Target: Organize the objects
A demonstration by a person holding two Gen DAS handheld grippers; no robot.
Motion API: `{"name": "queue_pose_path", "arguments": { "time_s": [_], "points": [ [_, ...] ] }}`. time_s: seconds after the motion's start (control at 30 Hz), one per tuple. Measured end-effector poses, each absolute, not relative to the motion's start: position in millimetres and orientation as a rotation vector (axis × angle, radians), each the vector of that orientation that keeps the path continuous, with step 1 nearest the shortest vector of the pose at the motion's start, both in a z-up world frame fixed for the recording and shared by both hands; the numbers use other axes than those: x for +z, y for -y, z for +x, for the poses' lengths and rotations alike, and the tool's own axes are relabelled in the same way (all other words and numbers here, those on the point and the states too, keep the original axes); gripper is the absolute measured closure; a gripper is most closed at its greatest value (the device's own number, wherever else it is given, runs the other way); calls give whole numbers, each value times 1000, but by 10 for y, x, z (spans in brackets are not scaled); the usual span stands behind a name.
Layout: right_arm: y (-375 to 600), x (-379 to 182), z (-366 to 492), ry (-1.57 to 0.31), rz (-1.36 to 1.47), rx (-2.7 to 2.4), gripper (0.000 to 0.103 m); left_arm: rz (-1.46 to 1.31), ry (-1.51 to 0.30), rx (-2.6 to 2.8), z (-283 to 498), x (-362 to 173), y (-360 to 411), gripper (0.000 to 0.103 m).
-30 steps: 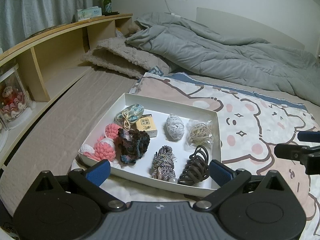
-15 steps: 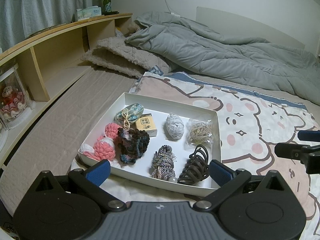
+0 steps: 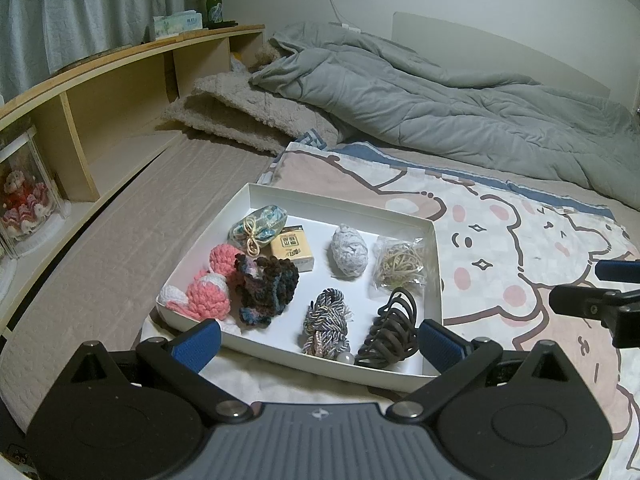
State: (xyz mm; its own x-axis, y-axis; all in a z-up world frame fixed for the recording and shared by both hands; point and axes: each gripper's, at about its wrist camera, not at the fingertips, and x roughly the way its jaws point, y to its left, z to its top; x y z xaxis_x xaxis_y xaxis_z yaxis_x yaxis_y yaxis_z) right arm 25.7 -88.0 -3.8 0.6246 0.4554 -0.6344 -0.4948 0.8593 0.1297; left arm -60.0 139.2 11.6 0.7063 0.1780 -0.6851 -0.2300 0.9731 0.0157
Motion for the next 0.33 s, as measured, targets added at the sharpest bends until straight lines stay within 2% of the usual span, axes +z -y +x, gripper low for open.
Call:
{"name": "queue_pose_path", "arguments": {
  "time_s": [0.33],
  "points": [
    [887,-39,260,-711,-59,547,0,-71,-756,221,-605,100,-1381,0]
  ]
}}
